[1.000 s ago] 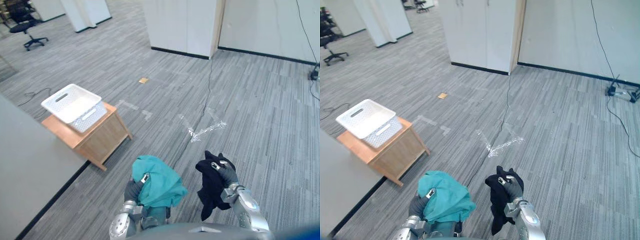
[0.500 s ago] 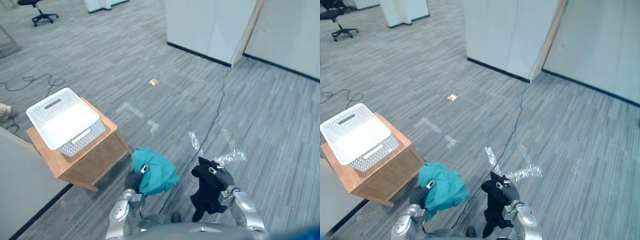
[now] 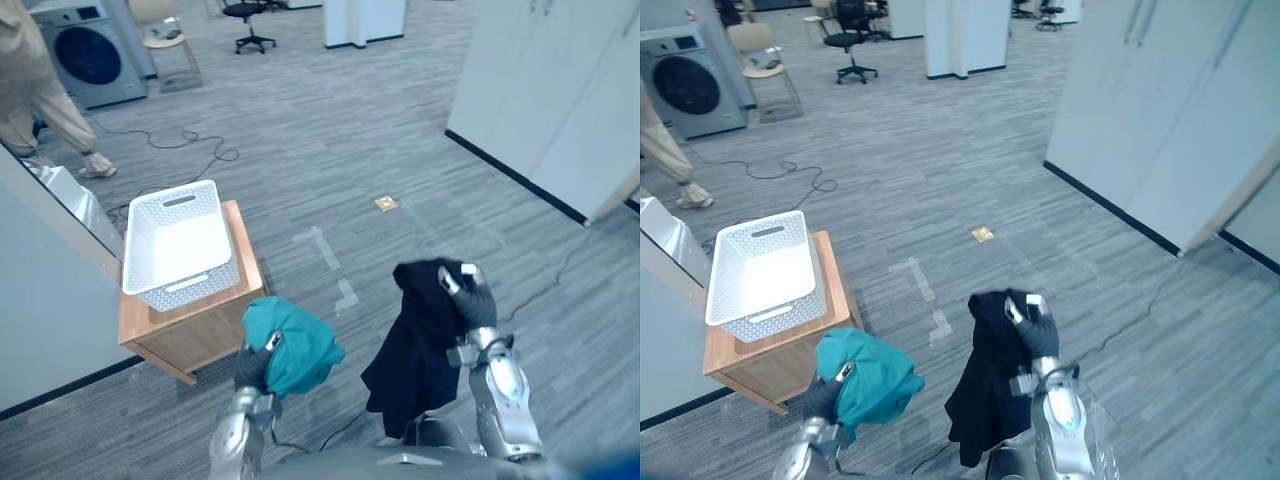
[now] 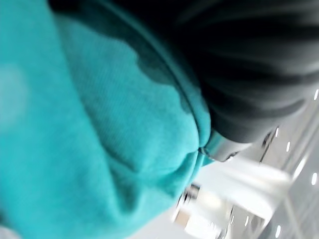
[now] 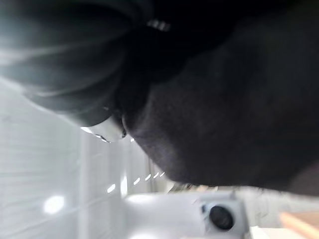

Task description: Tidy the bed and pick cloth on bed and put in laundry

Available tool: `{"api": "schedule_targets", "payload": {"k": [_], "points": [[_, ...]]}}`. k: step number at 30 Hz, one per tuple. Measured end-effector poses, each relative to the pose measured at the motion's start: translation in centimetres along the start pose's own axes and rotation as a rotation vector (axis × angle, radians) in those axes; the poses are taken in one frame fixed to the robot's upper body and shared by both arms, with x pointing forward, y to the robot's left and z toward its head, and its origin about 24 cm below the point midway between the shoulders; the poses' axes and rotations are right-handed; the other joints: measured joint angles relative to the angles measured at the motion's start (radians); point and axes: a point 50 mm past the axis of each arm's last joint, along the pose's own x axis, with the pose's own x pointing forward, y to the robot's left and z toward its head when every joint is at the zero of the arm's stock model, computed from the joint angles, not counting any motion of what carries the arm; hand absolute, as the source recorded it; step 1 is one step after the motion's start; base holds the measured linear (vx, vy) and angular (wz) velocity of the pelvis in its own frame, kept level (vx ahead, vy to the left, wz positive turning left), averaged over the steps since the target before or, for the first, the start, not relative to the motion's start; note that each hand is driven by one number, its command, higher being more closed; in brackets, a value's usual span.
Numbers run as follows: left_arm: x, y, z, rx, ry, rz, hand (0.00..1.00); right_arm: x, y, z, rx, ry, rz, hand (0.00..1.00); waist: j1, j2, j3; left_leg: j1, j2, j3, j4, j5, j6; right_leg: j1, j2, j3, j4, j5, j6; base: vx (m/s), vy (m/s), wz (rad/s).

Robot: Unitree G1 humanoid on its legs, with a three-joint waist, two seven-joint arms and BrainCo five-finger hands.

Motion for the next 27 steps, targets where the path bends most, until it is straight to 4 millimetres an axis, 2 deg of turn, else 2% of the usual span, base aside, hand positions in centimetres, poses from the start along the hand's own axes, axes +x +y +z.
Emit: {"api": "schedule_targets", "payload": {"k": [1, 2, 3, 4, 5, 6, 7, 8, 9, 10, 11, 12, 13, 14, 15, 16, 17, 18, 19, 20, 21, 22, 23, 24, 26, 27], "points": [[-0.2, 0.1, -0.1, -0.001, 0.005, -0.006, 1.00, 0.0, 0.0, -0.1, -0.003, 0.008, 0.000, 1.00, 0.007, 0.003, 0.002, -0.020, 0.015, 0.020, 0.029, -0.007, 0.002, 0.023, 0.008, -0.003, -0.016, -0.002, -0.004, 0.48, -0.267, 0.13], [-0.9, 0.4, -0.4, -0.002, 0.020, -0.019, 1.00, -0.4, -0.6, -1.3, -0.021, 0.082, -0.014, 1.00, 0.022, 0.001, 0.007, -0.081, 0.036, 0.090, 0.058, -0.058, 0.012, 0.105, 0.018, -0.012, -0.087, -0.006, -0.030, 0.46, -0.253, 0.06], [-0.9, 0.4, -0.4, -0.003, 0.021, -0.022, 1.00, -0.6, -0.9, -1.7, -0.025, 0.099, -0.019, 1.00, 0.023, 0.000, 0.009, -0.092, 0.033, 0.105, 0.045, -0.074, 0.012, 0.123, 0.017, -0.016, -0.106, -0.007, -0.032, 0.33, -0.184, 0.10], [-1.1, 0.4, -0.5, -0.021, 0.019, -0.027, 1.00, -1.1, -1.4, -2.4, -0.042, 0.139, -0.025, 1.00, 0.028, 0.001, 0.009, -0.117, 0.021, 0.141, -0.003, -0.105, 0.013, 0.161, 0.015, -0.024, -0.143, -0.009, -0.034, 0.40, -0.154, 0.07], [-1.2, 0.5, -0.5, -0.060, 0.005, -0.018, 1.00, -1.7, -2.3, -3.0, -0.073, 0.183, -0.034, 1.00, 0.033, 0.006, 0.013, -0.136, -0.019, 0.192, -0.186, -0.150, 0.006, 0.216, 0.011, -0.025, -0.202, -0.012, -0.040, 0.41, -0.115, 0.00], [-1.2, 0.5, -0.5, -0.072, -0.001, -0.011, 1.00, -1.7, -2.4, -3.0, -0.078, 0.185, -0.031, 1.00, 0.034, 0.008, 0.014, -0.139, -0.033, 0.203, -0.246, -0.156, 0.004, 0.227, 0.011, -0.025, -0.214, -0.012, -0.041, 0.51, -0.070, -0.11], [-1.2, 0.7, -0.4, -0.099, -0.016, 0.008, 1.00, -1.9, -2.7, -3.0, -0.096, 0.182, -0.020, 1.00, 0.034, 0.008, 0.015, -0.147, -0.066, 0.249, -0.435, -0.148, 0.007, 0.254, 0.006, -0.027, -0.250, -0.007, -0.036, 0.52, 0.017, -0.05], [-1.0, 0.7, -0.3, -0.100, -0.025, 0.007, 1.00, -2.4, -2.9, -3.2, -0.118, 0.191, -0.017, 1.00, 0.031, 0.004, 0.016, -0.146, -0.097, 0.317, -0.627, -0.084, 0.025, 0.288, 0.002, -0.039, -0.293, -0.004, -0.030, 0.43, 0.021, 0.03], [-0.9, 0.6, -0.2, -0.107, -0.030, 0.006, 1.00, -2.8, -3.1, -3.3, -0.126, 0.197, -0.020, 1.00, 0.031, 0.004, 0.015, -0.147, -0.107, 0.346, -0.705, -0.049, 0.028, 0.301, 0.002, -0.049, -0.313, 0.000, -0.024, 0.54, 0.063, 0.19], [-0.6, 0.4, 0.0, -0.124, -0.050, 0.006, 1.00, -4.1, -3.7, -3.9, -0.153, 0.215, -0.031, 1.00, 0.034, 0.001, 0.018, -0.152, -0.111, 0.415, -0.799, 0.043, 0.051, 0.343, 0.001, -0.074, -0.354, -0.003, 0.001, 0.27, 0.048, 0.16], [-0.5, 0.4, 0.1, -0.129, -0.055, 0.008, 1.00, -4.7, -3.8, -4.1, -0.161, 0.227, -0.034, 1.00, 0.037, -0.002, 0.018, -0.151, -0.110, 0.439, -0.801, 0.064, 0.062, 0.359, -0.002, -0.080, -0.364, -0.007, 0.014, 0.60, 0.107, 0.42], [-0.4, 0.5, 0.2, -0.131, -0.062, 0.010, 1.00, -6.0, -3.8, -4.5, -0.190, 0.249, -0.036, 1.00, 0.032, -0.011, 0.010, -0.148, -0.125, 0.497, -0.784, 0.072, 0.136, 0.393, -0.026, -0.114, -0.375, -0.024, 0.050, 0.53, 0.104, 0.56], [-0.2, 0.2, 0.1, -0.134, -0.061, 0.000, 1.00, -6.2, -3.7, -4.5, -0.213, 0.239, -0.046, 1.00, 0.028, -0.014, 0.007, -0.149, -0.140, 0.525, -0.769, 0.051, 0.192, 0.397, -0.046, -0.130, -0.353, -0.032, 0.081, 0.62, 0.132, 0.61], [0.0, 0.1, 0.2, -0.135, -0.063, -0.007, 1.00, -6.1, -3.6, -4.5, -0.219, 0.237, -0.052, 1.00, 0.028, -0.013, 0.005, -0.146, -0.144, 0.523, -0.766, 0.042, 0.212, 0.397, -0.049, -0.132, -0.339, -0.030, 0.089, 0.49, 0.150, 0.55], [0.6, -0.2, 0.5, -0.133, -0.078, -0.024, 1.00, -5.8, -3.2, -4.6, -0.227, 0.238, -0.063, 1.00, 0.035, -0.010, -0.003, -0.114, -0.158, 0.518, -0.765, 0.021, 0.240, 0.395, -0.064, -0.131, -0.272, -0.014, 0.118, 0.50, 0.180, 0.52], [0.7, -0.1, 0.7, -0.130, -0.085, -0.029, 1.00, -5.5, -3.0, -4.6, -0.238, 0.246, -0.065, 1.00, 0.041, -0.019, -0.001, -0.074, -0.164, 0.504, -0.775, 0.011, 0.256, 0.383, -0.078, -0.129, -0.164, 0.011, 0.155, 0.51, 0.184, 0.54], [0.7, 0.0, 0.7, -0.128, -0.085, -0.027, 1.00, -5.3, -2.9, -4.7, -0.237, 0.251, -0.067, 1.00, 0.041, -0.022, -0.001, -0.056, -0.166, 0.492, -0.777, 0.007, 0.259, 0.371, -0.085, -0.127, -0.102, 0.024, 0.170, 0.51, 0.168, 0.60], [0.6, 0.4, 0.7, -0.118, -0.080, -0.017, 1.00, -5.0, -2.5, -4.9, -0.227, 0.268, -0.068, 1.00, 0.040, -0.032, -0.003, 0.007, -0.171, 0.457, -0.799, -0.006, 0.262, 0.308, -0.113, -0.116, 0.134, 0.096, 0.198, 0.49, 0.132, 0.61], [0.4, 0.9, 0.8, -0.102, -0.077, -0.013, 1.00, -4.8, -2.1, -4.9, -0.228, 0.278, -0.058, 1.00, 0.035, -0.040, -0.007, 0.071, -0.175, 0.418, -0.842, -0.041, 0.243, 0.201, -0.144, -0.090, 0.406, 0.156, 0.188, 0.58, 0.119, 0.71], [0.3, 1.3, 1.0, -0.080, -0.071, -0.022, 1.00, -4.5, -1.7, -4.8, -0.228, 0.281, -0.041, 1.00, 0.034, -0.047, -0.009, 0.108, -0.187, 0.391, -0.861, -0.074, 0.232, 0.094, -0.166, -0.047, 0.621, 0.135, 0.171, 0.45, 0.060, 0.61], [0.3, 1.5, 1.1, -0.069, -0.066, -0.024, 1.00, -4.4, -1.5, -4.8, -0.229, 0.288, -0.032, 1.00, 0.030, -0.063, -0.018, 0.123, -0.193, 0.368, -0.864, -0.082, 0.231, 0.037, -0.177, -0.030, 0.699, 0.120, 0.150, 0.43, -0.003, 0.69], [0.5, 1.5, 1.2, -0.060, -0.065, -0.029, 1.00, -4.8, -1.5, -5.0, -0.227, 0.309, -0.037, 1.00, 0.016, -0.072, -0.017, 0.149, -0.195, 0.340, -0.869, -0.087, 0.230, -0.023, -0.176, -0.015, 0.754, 0.103, 0.127, 0.47, -0.081, 1.12], [1.0, 1.4, 1.6, -0.051, -0.074, -0.023, 1.00, -5.4, -1.5, -5.1, -0.219, 0.335, -0.052, 1.00, 0.004, -0.076, -0.014, 0.181, -0.196, 0.271, -0.872, -0.087, 0.230, -0.105, -0.170, -0.003, 0.755, 0.061, 0.105, 0.48, -0.113, 1.20], [1.2, 1.3, 1.7, -0.053, -0.078, -0.023, 1.00, -5.9, -1.4, -5.2, -0.215, 0.350, -0.059, 1.00, -0.005, -0.079, -0.013, 0.192, -0.195, 0.242, -0.872, -0.087, 0.230, -0.134, -0.169, 0.004, 0.737, 0.050, 0.091, 0.40, -0.127, 1.36], [2.3, 0.6, 2.3, -0.061, -0.100, -0.036, 1.00, -7.4, -1.2, -5.7, -0.214, 0.402, -0.089, 1.00, -0.033, -0.081, -0.009, 0.211, -0.188, 0.130, -0.855, -0.098, 0.215, -0.200, -0.173, 0.008, 0.582, 0.018, 0.079, 0.34, -0.177, 1.55], [2.8, -0.2, 2.5, -0.070, -0.111, -0.059, 1.00, -7.7, -1.1, -5.8, -0.211, 0.410, -0.108, 1.00, -0.035, -0.074, -0.002, 0.216, -0.175, 0.086, -0.841, -0.120, 0.203, -0.212, -0.173, 0.009, 0.477, 0.018, 0.079, 0.37, -0.218, 1.68]]}}
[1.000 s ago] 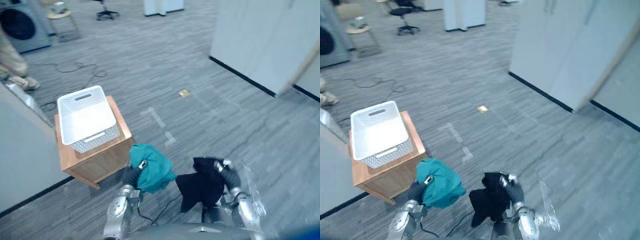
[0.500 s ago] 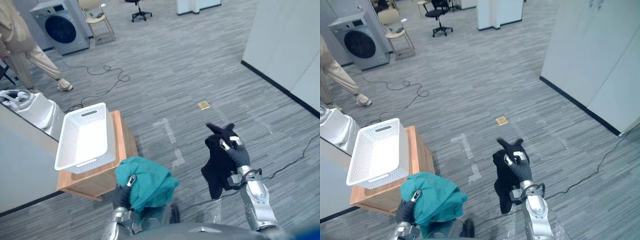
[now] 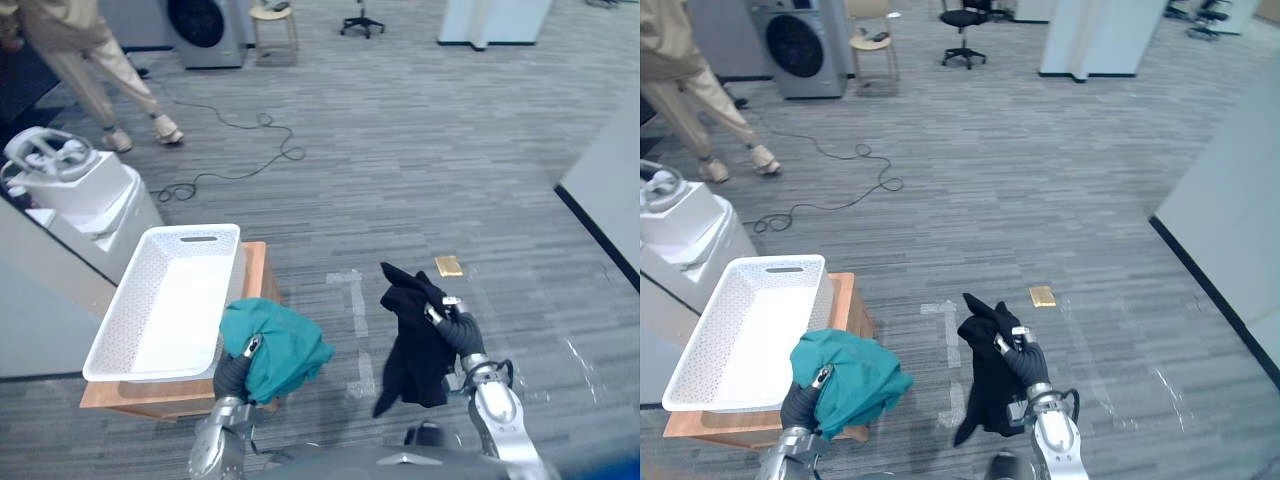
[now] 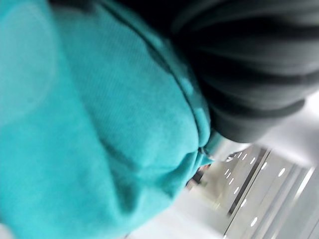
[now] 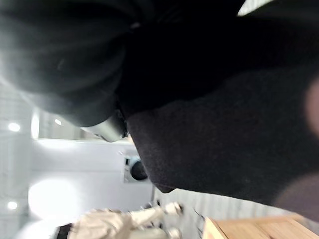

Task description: Tidy the bed and pick cloth on bed and put in laundry

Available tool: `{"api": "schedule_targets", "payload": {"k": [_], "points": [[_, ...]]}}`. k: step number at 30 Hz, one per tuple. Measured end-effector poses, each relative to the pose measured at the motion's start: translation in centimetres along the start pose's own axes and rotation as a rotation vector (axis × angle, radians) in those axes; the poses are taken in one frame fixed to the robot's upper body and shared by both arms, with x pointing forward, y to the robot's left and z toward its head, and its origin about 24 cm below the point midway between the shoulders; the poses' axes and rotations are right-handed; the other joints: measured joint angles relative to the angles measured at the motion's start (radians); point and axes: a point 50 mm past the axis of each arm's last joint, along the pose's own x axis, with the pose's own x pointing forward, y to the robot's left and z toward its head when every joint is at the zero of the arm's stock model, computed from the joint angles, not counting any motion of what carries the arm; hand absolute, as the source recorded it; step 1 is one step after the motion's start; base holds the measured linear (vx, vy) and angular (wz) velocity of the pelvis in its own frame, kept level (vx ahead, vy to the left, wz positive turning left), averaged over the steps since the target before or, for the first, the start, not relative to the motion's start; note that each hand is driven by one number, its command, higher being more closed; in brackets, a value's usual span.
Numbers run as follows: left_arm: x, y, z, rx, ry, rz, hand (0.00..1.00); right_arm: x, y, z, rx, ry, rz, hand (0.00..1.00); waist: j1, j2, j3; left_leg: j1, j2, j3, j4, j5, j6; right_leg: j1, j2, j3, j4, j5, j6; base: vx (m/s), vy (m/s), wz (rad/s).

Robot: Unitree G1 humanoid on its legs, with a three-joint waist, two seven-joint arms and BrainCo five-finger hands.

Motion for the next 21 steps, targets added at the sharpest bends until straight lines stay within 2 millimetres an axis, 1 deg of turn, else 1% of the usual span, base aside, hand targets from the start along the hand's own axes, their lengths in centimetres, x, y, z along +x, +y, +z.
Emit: {"api": "schedule_targets", "payload": {"k": [1, 2, 3, 4, 5, 6, 7, 8, 9, 10, 11, 12, 13, 14, 15, 16, 17, 18, 19, 20, 21], "points": [[0.6, -0.8, 0.0, -0.008, -0.007, -0.028, 1.00, -0.3, 0.0, 0.1, -0.002, 0.001, -0.017, 1.00, -0.002, 0.010, 0.007, 0.003, 0.015, -0.037, 0.019, -0.031, -0.014, 0.001, -0.001, 0.002, -0.138, 0.004, 0.003, 0.37, -0.239, 1.49], [0.9, -1.3, 0.1, -0.016, -0.015, -0.045, 1.00, -0.4, 0.4, 0.4, -0.013, -0.013, -0.021, 1.00, 0.003, 0.013, 0.009, 0.000, 0.028, -0.073, 0.050, -0.069, -0.036, 0.015, -0.002, 0.030, -0.353, 0.025, 0.018, 0.29, -0.218, 1.13], [0.9, -1.3, 0.1, -0.018, -0.015, -0.045, 1.00, -0.4, 0.5, 0.6, -0.016, -0.022, -0.017, 1.00, 0.006, 0.012, 0.007, -0.002, 0.034, -0.078, 0.061, -0.085, -0.047, 0.020, -0.002, 0.047, -0.432, 0.040, 0.022, 0.35, -0.307, 1.08], [0.7, -1.2, 0.2, -0.019, -0.020, -0.036, 1.00, -0.4, 0.9, 1.3, -0.022, -0.052, -0.011, 1.00, 0.012, 0.014, 0.002, -0.014, 0.055, -0.095, 0.112, -0.152, -0.080, 0.048, 0.009, 0.112, -0.626, 0.087, 0.029, 0.46, -0.453, 0.81], [0.2, -0.9, 0.1, -0.019, -0.023, -0.011, 1.00, -0.3, 1.1, 1.6, -0.031, -0.066, -0.003, 1.00, 0.016, 0.006, -0.002, -0.008, 0.086, -0.113, 0.154, -0.219, -0.106, 0.059, 0.025, 0.135, -0.631, 0.168, 0.070, 0.39, -0.389, 0.74], [0.0, -0.8, 0.1, -0.022, -0.021, 0.000, 1.00, -0.3, 1.1, 1.6, -0.037, -0.066, 0.002, 1.00, 0.018, 0.017, -0.001, -0.005, 0.102, -0.119, 0.165, -0.233, -0.110, 0.059, 0.039, 0.135, -0.612, 0.177, 0.067, 0.48, -0.460, 0.70], [-0.6, -0.8, -0.5, -0.050, -0.015, 0.039, 1.00, -0.2, 1.1, 1.6, -0.067, -0.067, 0.027, 1.00, 0.022, 0.061, -0.004, 0.000, 0.153, -0.133, 0.198, -0.242, -0.139, 0.053, 0.075, 0.106, -0.518, 0.145, 0.036, 0.41, -0.376, 0.71], [-1.2, -0.9, -0.9, -0.075, -0.011, 0.067, 1.00, -0.1, 0.9, 1.6, -0.093, -0.063, 0.053, 1.00, 0.025, 0.074, -0.011, -0.013, 0.176, -0.147, 0.244, -0.218, -0.161, 0.050, 0.085, 0.070, -0.455, 0.086, 0.012, 0.41, -0.376, 0.74], [-1.4, -0.8, -1.1, -0.083, -0.011, 0.082, 1.00, -0.1, 0.9, 1.7, -0.101, -0.063, 0.063, 1.00, 0.028, 0.077, -0.012, -0.024, 0.182, -0.149, 0.279, -0.207, -0.166, 0.055, 0.089, 0.052, -0.443, 0.064, 0.004, 0.43, -0.388, 0.57], [-1.8, -0.7, -1.2, -0.095, -0.012, 0.104, 1.00, 0.1, 1.1, 1.7, -0.113, -0.063, 0.091, 1.00, 0.046, 0.087, -0.005, -0.110, 0.192, -0.165, 0.474, -0.137, -0.164, 0.091, 0.106, 0.014, -0.431, 0.020, -0.018, 0.32, -0.300, 0.40], [-1.9, -0.6, -1.2, -0.095, -0.012, 0.108, 1.00, 0.1, 1.2, 1.7, -0.114, -0.060, 0.100, 1.00, 0.048, 0.089, -0.003, -0.151, 0.193, -0.171, 0.551, -0.094, -0.160, 0.106, 0.110, 0.000, -0.430, 0.008, -0.028, 0.48, -0.413, 0.60], [-2.3, -0.3, -1.1, -0.103, -0.020, 0.125, 1.00, 0.1, 1.6, 1.6, -0.062, -0.044, 0.152, 1.00, 0.054, 0.094, 0.010, -0.259, 0.214, -0.157, 0.765, 0.104, -0.162, 0.169, 0.126, -0.030, -0.447, -0.024, -0.047, 0.38, -0.293, 0.54], [-3.0, 0.2, -0.9, -0.115, -0.032, 0.150, 1.00, -0.2, 2.2, 1.5, 0.106, -0.033, 0.238, 1.00, 0.074, 0.083, 0.023, -0.332, 0.257, -0.103, 0.901, 0.198, -0.191, 0.255, 0.143, -0.064, -0.484, -0.046, -0.076, 0.40, -0.271, 0.54], [-3.3, 0.4, -0.8, -0.118, -0.034, 0.153, 1.00, -0.2, 2.4, 1.5, 0.130, -0.036, 0.254, 1.00, 0.074, 0.084, 0.023, -0.355, 0.263, -0.083, 0.930, 0.183, -0.191, 0.281, 0.144, -0.076, -0.497, -0.054, -0.083, 0.39, -0.257, 0.53], [-3.8, 0.7, -1.0, -0.128, -0.029, 0.169, 1.00, -0.2, 2.6, 1.5, 0.204, -0.041, 0.280, 1.00, 0.073, 0.079, 0.018, -0.413, 0.270, 0.010, 0.955, 0.118, -0.178, 0.349, 0.143, -0.106, -0.544, -0.069, -0.088, 0.40, -0.216, 0.55], [-4.0, 0.6, -1.0, -0.133, -0.027, 0.166, 1.00, -0.3, 2.6, 0.9, 0.276, -0.036, 0.292, 1.00, 0.075, 0.080, 0.017, -0.452, 0.269, 0.106, 0.918, 0.070, -0.177, 0.401, 0.141, -0.130, -0.593, -0.070, -0.089, 0.39, -0.185, 0.50], [-3.9, 0.6, -1.0, -0.133, -0.028, 0.164, 1.00, -0.2, 2.6, 0.6, 0.258, -0.016, 0.286, 1.00, 0.080, 0.079, 0.017, -0.465, 0.269, 0.146, 0.892, 0.057, -0.180, 0.418, 0.139, -0.141, -0.610, -0.067, -0.085, 0.41, -0.124, 0.52], [-3.7, 0.5, -1.0, -0.134, -0.030, 0.155, 1.00, 0.0, 2.4, -0.3, 0.192, 0.044, 0.252, 1.00, 0.082, 0.078, 0.017, -0.478, 0.269, 0.278, 0.791, 0.024, -0.191, 0.476, 0.135, -0.180, -0.657, -0.064, -0.079, 0.46, -0.094, 0.76], [-3.4, 0.3, -0.9, -0.137, -0.031, 0.144, 1.00, -0.4, 2.0, -1.3, 0.162, 0.089, 0.249, 1.00, 0.081, 0.078, 0.017, -0.464, 0.270, 0.414, 0.686, 0.011, -0.193, 0.537, 0.135, -0.238, -0.697, -0.065, -0.075, 0.48, -0.093, 0.89], [-3.3, 0.1, -0.9, -0.139, -0.030, 0.136, 1.00, -0.6, 1.9, -1.4, 0.147, 0.078, 0.250, 1.00, 0.079, 0.077, 0.017, -0.458, 0.267, 0.473, 0.644, 0.010, -0.192, 0.556, 0.135, -0.262, -0.710, -0.066, -0.069, 0.49, -0.093, 1.19], [-2.7, -0.2, -0.9, -0.145, -0.021, 0.117, 1.00, -1.1, 1.6, -1.1, 0.112, 0.005, 0.239, 1.00, 0.076, 0.076, 0.014, -0.414, 0.243, 0.648, 0.481, 0.041, -0.148, 0.610, 0.134, -0.333, -0.733, -0.082, -0.033, 0.48, -0.092, 1.37]]}}
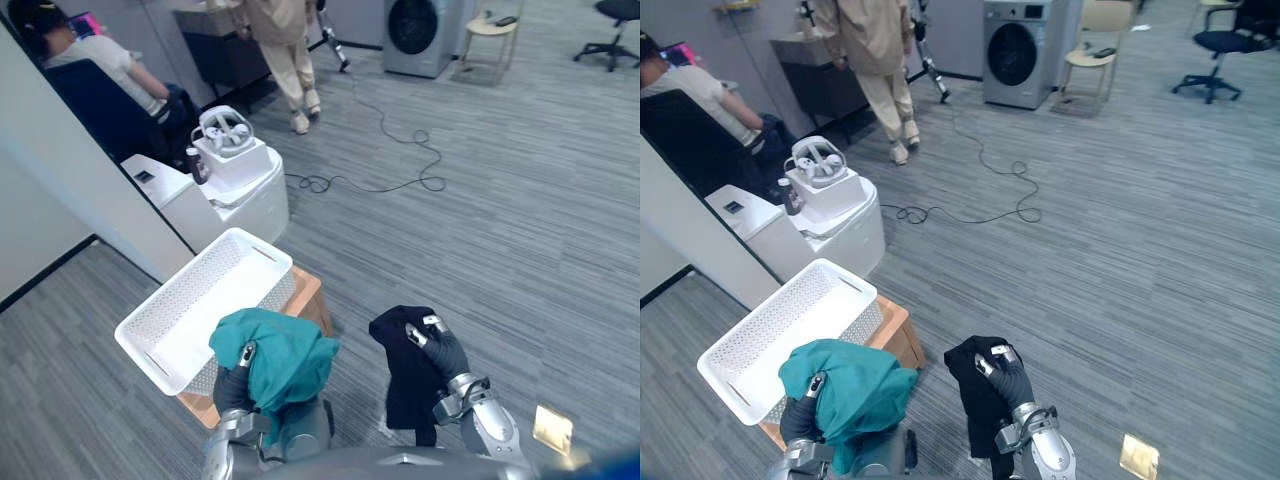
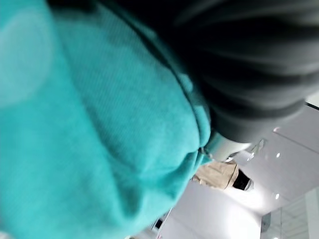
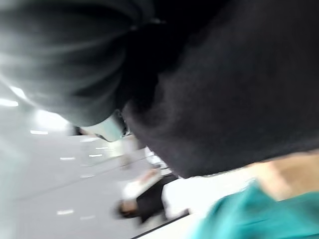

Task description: Tidy the bed and pick cloth on bed and put in laundry

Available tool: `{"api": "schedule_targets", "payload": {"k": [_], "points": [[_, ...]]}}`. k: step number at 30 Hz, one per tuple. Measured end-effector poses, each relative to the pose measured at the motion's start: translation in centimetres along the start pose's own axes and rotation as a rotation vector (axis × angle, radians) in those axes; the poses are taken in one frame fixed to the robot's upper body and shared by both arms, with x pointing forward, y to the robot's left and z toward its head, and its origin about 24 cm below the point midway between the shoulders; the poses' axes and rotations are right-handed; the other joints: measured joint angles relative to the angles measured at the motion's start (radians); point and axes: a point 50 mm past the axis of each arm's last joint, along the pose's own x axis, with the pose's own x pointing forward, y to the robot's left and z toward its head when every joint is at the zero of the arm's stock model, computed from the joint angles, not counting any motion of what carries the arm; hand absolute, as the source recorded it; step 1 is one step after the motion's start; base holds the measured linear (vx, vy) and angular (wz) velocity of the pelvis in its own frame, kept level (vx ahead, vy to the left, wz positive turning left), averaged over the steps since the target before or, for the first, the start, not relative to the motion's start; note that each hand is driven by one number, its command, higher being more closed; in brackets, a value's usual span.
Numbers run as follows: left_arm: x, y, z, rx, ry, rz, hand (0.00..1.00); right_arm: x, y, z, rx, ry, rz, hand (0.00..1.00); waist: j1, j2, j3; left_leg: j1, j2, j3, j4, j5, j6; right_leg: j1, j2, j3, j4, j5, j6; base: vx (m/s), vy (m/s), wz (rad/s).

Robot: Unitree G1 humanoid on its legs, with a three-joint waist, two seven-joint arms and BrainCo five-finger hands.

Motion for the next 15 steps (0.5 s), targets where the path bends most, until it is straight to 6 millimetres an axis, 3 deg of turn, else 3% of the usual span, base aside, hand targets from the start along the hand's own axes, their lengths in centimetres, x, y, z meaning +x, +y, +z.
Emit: {"api": "schedule_targets", "payload": {"k": [1, 2, 4, 6, 7, 8, 9, 11, 14, 15], "points": [[0.1, 0.0, 0.0, 0.000, 0.004, -0.002, 1.00, 0.3, 0.1, 0.6, -0.008, -0.022, -0.021, 1.00, -0.012, 0.005, -0.008, 0.053, -0.041, 0.139, -0.159, 0.036, 0.140, 0.038, 0.014, -0.038, 0.000, -0.025, 0.041, 0.67, -0.086, 1.82], [0.1, 0.3, -0.4, -0.006, 0.034, 0.012, 1.00, 0.6, 0.0, 0.4, 0.014, -0.018, -0.047, 1.00, -0.021, -0.016, -0.042, 0.095, -0.088, 0.165, -0.256, -0.017, 0.225, 0.048, 0.013, -0.064, 0.017, -0.040, 0.065, 0.56, -0.047, 1.51], [0.2, 0.4, -1.1, -0.010, 0.074, 0.011, 1.00, 0.9, -0.3, 0.0, 0.042, -0.022, -0.052, 1.00, -0.004, -0.058, -0.079, 0.122, -0.170, 0.109, -0.349, -0.018, 0.234, 0.031, -0.028, -0.049, 0.113, -0.043, 0.064, 0.44, -0.018, 1.23], [-0.2, 0.9, -1.1, -0.006, 0.078, 0.030, 1.00, 1.4, -0.5, 0.6, 0.033, -0.069, -0.040, 1.00, 0.009, -0.090, -0.082, 0.165, -0.217, 0.060, -0.406, -0.011, 0.231, -0.011, -0.076, -0.012, 0.306, -0.024, 0.070, 0.40, -0.009, 0.81], [-0.2, 1.1, -1.0, -0.003, 0.076, 0.035, 1.00, 1.6, -0.5, 0.9, 0.028, -0.085, -0.035, 1.00, 0.010, -0.098, -0.082, 0.181, -0.225, 0.047, -0.417, -0.012, 0.228, -0.032, -0.093, 0.007, 0.383, -0.005, 0.073, 0.48, -0.022, 0.79], [-0.5, 1.5, -0.9, 0.018, 0.087, 0.035, 1.00, 2.3, -0.7, 1.9, 0.012, -0.131, -0.026, 1.00, 0.007, -0.106, -0.076, 0.241, -0.240, -0.011, -0.445, -0.018, 0.212, -0.117, -0.145, 0.072, 0.666, 0.026, 0.067, 0.49, -0.050, 0.85], [-0.5, 1.8, -1.0, 0.035, 0.101, 0.021, 1.00, 2.5, -0.7, 2.5, 0.005, -0.158, -0.024, 1.00, 0.001, -0.104, -0.074, 0.277, -0.242, -0.048, -0.455, -0.023, 0.199, -0.162, -0.164, 0.105, 0.807, 0.020, 0.060, 0.55, -0.081, 1.01], [-0.5, 2.0, -0.9, 0.080, 0.128, -0.008, 1.00, 2.6, -0.7, 3.8, -0.010, -0.215, -0.017, 1.00, -0.018, -0.102, -0.072, 0.351, -0.232, -0.131, -0.482, -0.028, 0.175, -0.261, -0.210, 0.133, 0.955, -0.004, 0.022, 0.45, -0.105, 1.04], [0.2, 2.0, -0.3, 0.129, 0.134, -0.047, 1.00, 2.5, -0.3, 5.1, -0.021, -0.270, -0.006, 1.00, -0.035, -0.105, -0.070, 0.368, -0.191, -0.232, -0.483, -0.031, 0.140, -0.387, -0.185, 0.210, 0.870, -0.017, 0.005, 0.28, -0.190, 1.19], [0.6, 1.9, 0.0, 0.144, 0.132, -0.062, 1.00, 2.4, -0.2, 5.6, -0.027, -0.291, -0.010, 1.00, -0.049, -0.111, -0.068, 0.368, -0.166, -0.292, -0.483, -0.028, 0.120, -0.424, -0.151, 0.257, 0.759, -0.016, 0.006, 0.27, -0.296, 1.54]]}}
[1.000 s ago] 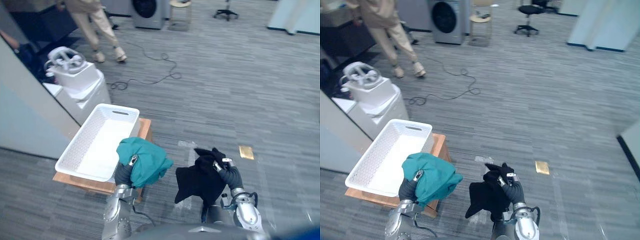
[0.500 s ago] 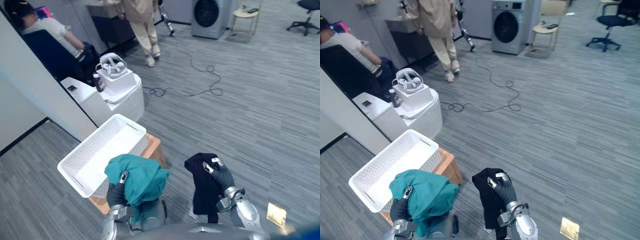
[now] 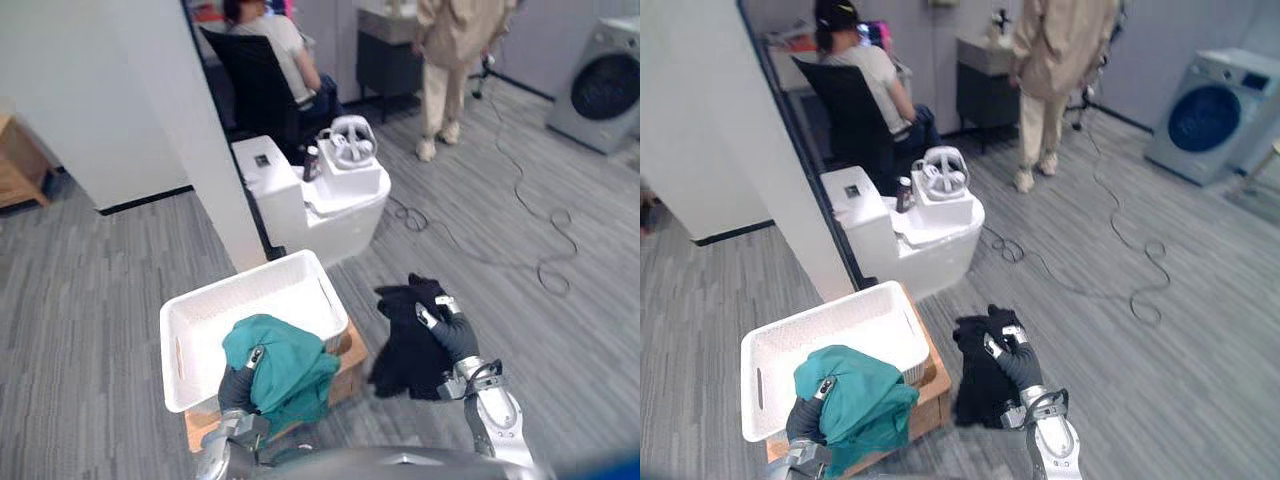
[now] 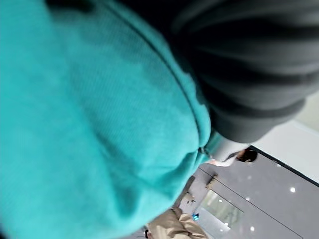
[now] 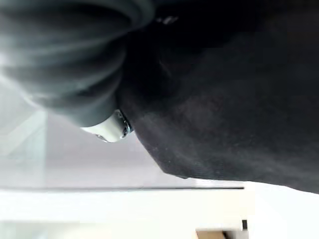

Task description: Tidy the bed and pick cloth on bed and put in laundry

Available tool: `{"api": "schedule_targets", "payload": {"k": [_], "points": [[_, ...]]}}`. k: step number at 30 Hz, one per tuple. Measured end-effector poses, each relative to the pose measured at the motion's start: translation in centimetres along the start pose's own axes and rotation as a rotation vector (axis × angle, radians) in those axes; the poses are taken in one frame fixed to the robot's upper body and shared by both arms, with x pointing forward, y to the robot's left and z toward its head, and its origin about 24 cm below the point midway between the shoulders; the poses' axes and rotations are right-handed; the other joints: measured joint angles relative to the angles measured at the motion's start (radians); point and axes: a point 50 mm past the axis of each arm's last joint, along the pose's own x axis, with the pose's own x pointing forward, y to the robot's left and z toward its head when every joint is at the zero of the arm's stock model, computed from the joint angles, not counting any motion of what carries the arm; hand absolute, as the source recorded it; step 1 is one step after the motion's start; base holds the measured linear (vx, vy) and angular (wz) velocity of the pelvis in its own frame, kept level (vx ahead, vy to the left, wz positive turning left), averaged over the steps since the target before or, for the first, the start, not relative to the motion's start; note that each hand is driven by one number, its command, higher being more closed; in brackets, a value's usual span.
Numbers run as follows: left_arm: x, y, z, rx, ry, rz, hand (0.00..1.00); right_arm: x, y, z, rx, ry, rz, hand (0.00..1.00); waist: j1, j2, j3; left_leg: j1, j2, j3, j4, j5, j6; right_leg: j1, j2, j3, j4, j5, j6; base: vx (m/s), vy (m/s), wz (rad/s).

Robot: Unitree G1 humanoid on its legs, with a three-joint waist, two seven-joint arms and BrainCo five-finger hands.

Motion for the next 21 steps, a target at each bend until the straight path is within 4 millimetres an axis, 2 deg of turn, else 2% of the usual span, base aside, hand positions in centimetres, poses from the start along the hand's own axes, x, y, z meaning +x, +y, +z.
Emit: {"api": "schedule_targets", "payload": {"k": [1, 2, 3, 4, 5, 6, 7, 8, 9, 10, 11, 13, 16, 19, 20, 21], "points": [[0.4, -0.1, 0.3, 0.020, 0.001, -0.019, 1.00, 0.1, -0.1, 0.7, -0.011, -0.028, -0.010, 1.00, -0.019, -0.006, 0.003, -0.001, 0.030, -0.074, 0.000, 0.001, -0.027, -0.015, 0.053, 0.071, -0.181, 0.007, 0.010, 0.27, -0.315, 1.51], [0.5, -0.2, 0.3, 0.031, 0.003, -0.026, 1.00, 0.0, -0.2, 1.0, -0.015, -0.041, -0.016, 1.00, -0.020, -0.007, 0.004, -0.001, 0.039, -0.099, 0.001, 0.000, -0.038, -0.015, 0.077, 0.109, -0.251, 0.011, 0.017, 0.26, -0.356, 1.50], [0.7, -0.4, 0.2, 0.039, 0.008, -0.045, 1.00, -0.1, -0.3, 2.0, -0.025, -0.078, -0.032, 1.00, -0.024, -0.013, 0.004, -0.004, 0.052, -0.159, 0.007, -0.009, -0.062, -0.004, 0.131, 0.230, -0.419, 0.031, 0.038, 0.26, -0.393, 1.57], [0.7, -0.9, 0.0, 0.054, 0.021, -0.082, 1.00, -0.2, -0.4, 3.2, -0.032, -0.133, -0.053, 1.00, -0.038, -0.042, 0.009, -0.012, 0.031, -0.234, 0.031, -0.031, -0.098, 0.040, 0.163, 0.385, -0.598, 0.065, 0.065, 0.26, -0.400, 1.65], [0.8, -1.0, 0.0, 0.072, 0.030, -0.102, 1.00, -0.3, -0.4, 3.7, -0.036, -0.154, -0.063, 1.00, -0.043, -0.064, 0.014, -0.014, 0.015, -0.262, 0.044, -0.040, -0.114, 0.053, 0.154, 0.414, -0.623, 0.118, 0.068, 0.27, -0.415, 1.52], [0.6, -1.7, -1.4, 0.066, 0.083, -0.117, 1.00, -0.7, -1.2, 4.2, -0.065, -0.170, -0.087, 1.00, -0.034, -0.045, 0.013, -0.003, 0.034, -0.304, 0.046, -0.044, -0.128, 0.073, 0.168, 0.378, -0.608, 0.098, 0.045, 0.27, -0.326, 0.90], [-0.1, -2.7, -2.5, 0.043, 0.113, -0.133, 1.00, -0.5, -1.6, 5.2, -0.089, -0.209, -0.067, 1.00, -0.024, -0.001, 0.005, -0.005, 0.064, -0.302, 0.034, -0.040, -0.146, 0.075, 0.185, 0.345, -0.606, 0.093, 0.029, 0.28, -0.275, 0.59], [-0.2, -3.0, -2.8, 0.036, 0.119, -0.133, 1.00, -0.3, -1.7, 5.6, -0.084, -0.228, -0.055, 1.00, -0.020, 0.011, 0.007, -0.003, 0.070, -0.301, 0.026, -0.032, -0.155, 0.074, 0.190, 0.341, -0.607, 0.095, 0.025, 0.26, -0.162, 0.25], [-0.3, -3.5, -3.2, 0.013, 0.120, -0.123, 1.00, 0.3, -1.2, 6.6, -0.078, -0.284, -0.007, 1.00, -0.018, 0.032, 0.009, -0.001, 0.083, -0.298, -0.007, -0.004, -0.177, 0.079, 0.199, 0.328, -0.623, 0.102, 0.013, 0.28, -0.143, 0.21], [-0.2, -3.8, -3.3, 0.000, 0.115, -0.112, 1.00, 0.9, -0.5, 7.7, -0.075, -0.339, 0.045, 1.00, -0.019, 0.040, 0.008, 0.015, 0.093, -0.299, -0.040, 0.016, -0.187, 0.098, 0.207, 0.317, -0.646, 0.108, 0.003, 0.22, -0.116, 0.24], [-0.2, -3.8, -3.3, -0.002, 0.112, -0.108, 1.00, 1.2, -0.1, 8.1, -0.075, -0.358, 0.067, 1.00, -0.018, 0.041, 0.009, 0.024, 0.097, -0.298, -0.047, 0.022, -0.187, 0.110, 0.211, 0.314, -0.656, 0.110, 0.001, 0.20, -0.097, 0.20], [0.0, -3.7, -3.1, 0.004, 0.106, -0.094, 1.00, 3.0, 1.6, 10.3, -0.086, -0.469, 0.184, 1.00, -0.010, 0.038, 0.007, 0.051, 0.111, -0.298, -0.055, 0.028, -0.187, 0.163, 0.216, 0.288, -0.689, 0.112, -0.003, 0.13, -0.047, 0.28], [0.7, -4.0, -2.7, 0.015, 0.100, -0.117, 1.00, 4.9, 2.7, 12.5, -0.170, -0.541, 0.272, 1.00, -0.011, 0.010, 0.006, 0.028, 0.100, -0.207, -0.049, 0.057, -0.176, 0.200, 0.176, 0.224, -0.736, 0.118, 0.007, 0.03, 0.023, 0.54], [0.9, -4.4, -2.8, 0.013, 0.122, -0.147, 1.00, 6.3, 2.5, 13.3, -0.267, -0.523, 0.275, 1.00, -0.005, 0.010, 0.008, 0.012, 0.077, -0.191, -0.038, 0.064, -0.170, 0.249, 0.141, 0.153, -0.770, 0.125, 0.017, 0.00, 0.048, 0.90], [0.9, -4.3, -2.9, 0.019, 0.133, -0.156, 1.00, 7.3, 2.3, 14.1, -0.303, -0.519, 0.284, 1.00, 0.014, 0.012, 0.009, 0.009, 0.068, -0.195, -0.044, 0.071, -0.168, 0.254, 0.133, 0.149, -0.773, 0.126, 0.019, -0.01, 0.058, 0.41], [0.8, -4.2, -2.9, 0.025, 0.138, -0.157, 1.00, 7.6, 2.2, 14.4, -0.314, -0.522, 0.286, 1.00, 0.019, 0.013, 0.009, 0.007, 0.065, -0.196, -0.048, 0.075, -0.168, 0.255, 0.131, 0.147, -0.776, 0.127, 0.020, -0.02, 0.049, 0.40]]}}
